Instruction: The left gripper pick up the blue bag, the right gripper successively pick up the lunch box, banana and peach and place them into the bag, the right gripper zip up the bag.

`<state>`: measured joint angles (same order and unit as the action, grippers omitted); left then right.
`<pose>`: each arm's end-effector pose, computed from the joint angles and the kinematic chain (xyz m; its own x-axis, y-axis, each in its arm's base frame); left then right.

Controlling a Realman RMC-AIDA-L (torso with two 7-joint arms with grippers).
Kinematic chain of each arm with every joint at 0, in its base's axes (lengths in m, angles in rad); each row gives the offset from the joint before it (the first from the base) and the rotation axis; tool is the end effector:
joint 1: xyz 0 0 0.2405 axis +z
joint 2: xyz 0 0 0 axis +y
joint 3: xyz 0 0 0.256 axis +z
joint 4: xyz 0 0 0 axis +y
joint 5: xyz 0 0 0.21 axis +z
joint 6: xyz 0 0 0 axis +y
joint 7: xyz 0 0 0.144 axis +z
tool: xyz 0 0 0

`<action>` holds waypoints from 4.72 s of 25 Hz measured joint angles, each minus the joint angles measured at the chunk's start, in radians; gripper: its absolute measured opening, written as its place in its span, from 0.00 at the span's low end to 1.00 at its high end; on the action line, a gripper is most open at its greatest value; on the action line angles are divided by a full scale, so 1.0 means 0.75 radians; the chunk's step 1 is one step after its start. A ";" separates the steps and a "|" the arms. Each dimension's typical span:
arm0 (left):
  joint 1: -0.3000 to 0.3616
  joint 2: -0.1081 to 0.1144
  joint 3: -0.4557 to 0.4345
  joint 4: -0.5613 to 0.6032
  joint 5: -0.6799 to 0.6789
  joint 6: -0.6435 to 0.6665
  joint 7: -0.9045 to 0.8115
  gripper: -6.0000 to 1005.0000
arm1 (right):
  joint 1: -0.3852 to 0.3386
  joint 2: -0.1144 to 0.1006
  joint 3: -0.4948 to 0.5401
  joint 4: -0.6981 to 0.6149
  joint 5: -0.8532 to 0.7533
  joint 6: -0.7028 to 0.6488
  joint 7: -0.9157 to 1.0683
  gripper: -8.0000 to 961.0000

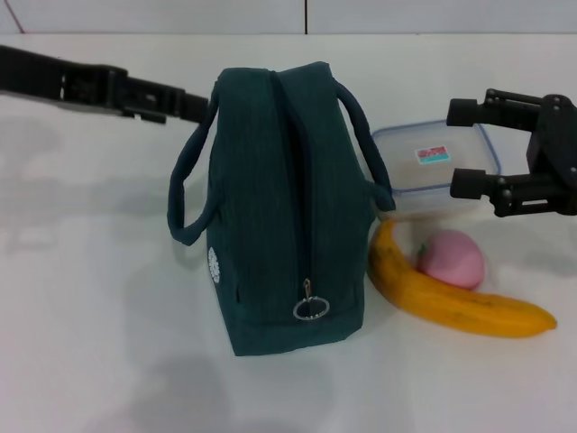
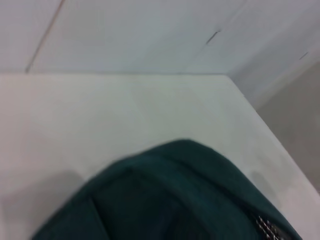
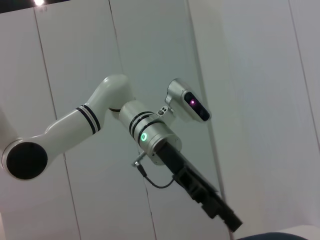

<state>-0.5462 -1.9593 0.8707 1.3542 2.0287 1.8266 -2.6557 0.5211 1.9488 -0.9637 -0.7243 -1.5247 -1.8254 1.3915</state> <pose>-0.1773 0.3418 0.1113 0.5094 0.8066 0.2998 0.8466 -0.5321 -0.0069 0.2045 0.3225 0.0569 0.7191 -0.1153 -0.6853 -0.1678 -0.9858 -0.0103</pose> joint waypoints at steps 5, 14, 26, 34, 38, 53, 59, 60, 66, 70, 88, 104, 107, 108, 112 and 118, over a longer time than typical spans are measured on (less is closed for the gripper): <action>-0.014 -0.006 0.011 -0.115 -0.005 0.008 -0.022 0.83 | -0.015 0.002 -0.002 0.001 0.000 0.000 -0.025 0.89; -0.089 -0.032 0.012 -0.253 -0.002 0.010 -0.014 0.83 | -0.045 0.014 -0.004 0.003 0.000 -0.009 -0.035 0.89; -0.140 -0.033 0.021 -0.320 0.089 0.001 -0.042 0.77 | -0.091 0.031 0.003 0.001 0.005 -0.025 -0.039 0.88; -0.170 -0.027 0.020 -0.343 0.092 -0.001 -0.016 0.51 | -0.113 0.035 0.005 0.000 0.011 -0.031 -0.040 0.87; -0.178 -0.022 0.014 -0.346 0.063 0.000 0.002 0.43 | -0.116 0.036 0.005 0.000 0.013 -0.034 -0.046 0.87; -0.212 -0.011 0.012 -0.465 0.055 -0.010 0.004 0.13 | -0.126 0.045 0.035 0.002 0.014 -0.037 -0.069 0.86; -0.214 -0.005 0.011 -0.462 0.056 -0.053 0.006 0.07 | -0.138 0.046 0.050 0.003 0.014 -0.042 -0.071 0.85; -0.214 -0.004 0.011 -0.464 0.053 -0.054 0.005 0.06 | -0.139 0.046 0.055 0.003 0.014 -0.043 -0.072 0.85; -0.221 -0.003 0.012 -0.467 0.048 -0.050 -0.008 0.10 | -0.140 0.048 0.061 0.003 0.014 -0.047 -0.072 0.85; -0.230 -0.004 0.019 -0.467 0.047 -0.048 -0.009 0.15 | -0.138 0.048 0.060 0.003 0.014 -0.047 -0.072 0.85; -0.284 -0.018 0.018 -0.463 0.217 -0.101 -0.124 0.39 | -0.149 0.048 0.075 0.032 0.014 -0.051 -0.158 0.83; -0.284 -0.018 0.013 -0.488 0.203 -0.098 -0.101 0.24 | -0.154 0.048 0.095 0.081 0.014 -0.053 -0.160 0.82; -0.285 -0.018 0.013 -0.500 0.202 -0.101 -0.105 0.13 | -0.155 0.048 0.094 0.093 0.014 -0.062 -0.160 0.82; -0.285 -0.018 0.012 -0.501 0.202 -0.101 -0.109 0.10 | -0.155 0.047 0.095 0.097 0.014 -0.065 -0.160 0.82; -0.286 -0.018 0.015 -0.513 0.205 -0.101 -0.119 0.06 | -0.155 0.045 0.094 0.103 0.014 -0.069 -0.159 0.81; -0.279 -0.022 0.014 -0.517 0.203 -0.100 -0.130 0.06 | -0.155 0.049 0.102 0.113 0.022 -0.075 -0.151 0.81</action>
<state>-0.7552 -1.9755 0.8813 0.9668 2.1810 1.7515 -2.7532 0.4049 1.9854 -0.8868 -0.6398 -1.5086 -1.8813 1.2781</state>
